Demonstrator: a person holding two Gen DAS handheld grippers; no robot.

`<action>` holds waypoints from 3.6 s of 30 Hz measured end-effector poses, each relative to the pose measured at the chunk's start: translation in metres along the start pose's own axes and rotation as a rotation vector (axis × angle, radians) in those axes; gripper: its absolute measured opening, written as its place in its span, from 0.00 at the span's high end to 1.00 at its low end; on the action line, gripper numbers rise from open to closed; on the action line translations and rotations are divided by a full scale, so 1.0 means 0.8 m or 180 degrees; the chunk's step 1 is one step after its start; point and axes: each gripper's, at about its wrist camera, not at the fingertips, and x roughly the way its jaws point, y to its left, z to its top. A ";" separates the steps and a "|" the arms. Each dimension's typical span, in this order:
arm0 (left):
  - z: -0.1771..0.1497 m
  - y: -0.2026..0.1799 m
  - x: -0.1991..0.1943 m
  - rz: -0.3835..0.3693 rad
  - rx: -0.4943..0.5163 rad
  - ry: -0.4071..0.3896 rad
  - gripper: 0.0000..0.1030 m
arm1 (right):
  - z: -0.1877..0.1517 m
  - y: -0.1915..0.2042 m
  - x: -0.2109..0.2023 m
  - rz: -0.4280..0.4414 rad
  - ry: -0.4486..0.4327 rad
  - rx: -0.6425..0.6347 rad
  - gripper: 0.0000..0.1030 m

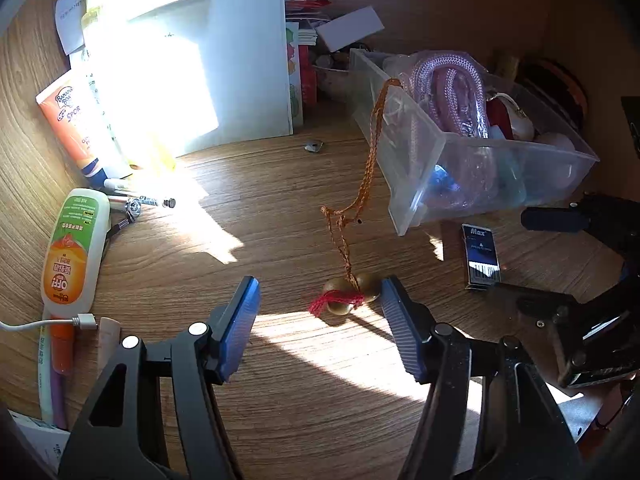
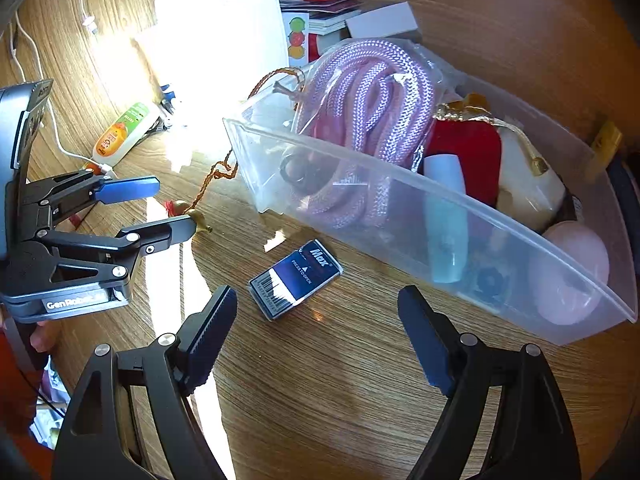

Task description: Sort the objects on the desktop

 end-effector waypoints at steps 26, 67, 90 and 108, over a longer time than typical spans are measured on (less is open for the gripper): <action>0.004 0.012 -0.028 -0.0191 -0.0276 -0.0179 0.73 | -0.010 0.001 -0.023 0.0091 -0.0116 -0.0052 0.74; 0.120 -0.101 -0.023 -0.0648 0.0196 -0.0470 0.73 | 0.042 -0.122 -0.103 -0.0124 -0.0826 0.0342 0.75; 0.113 -0.106 -0.014 -0.0267 0.0280 -0.0533 0.37 | 0.036 -0.132 -0.058 -0.0080 -0.0642 0.0325 0.30; 0.102 -0.106 -0.042 0.0178 0.0045 -0.0717 0.09 | 0.030 -0.141 -0.082 -0.0580 -0.0739 0.0504 0.19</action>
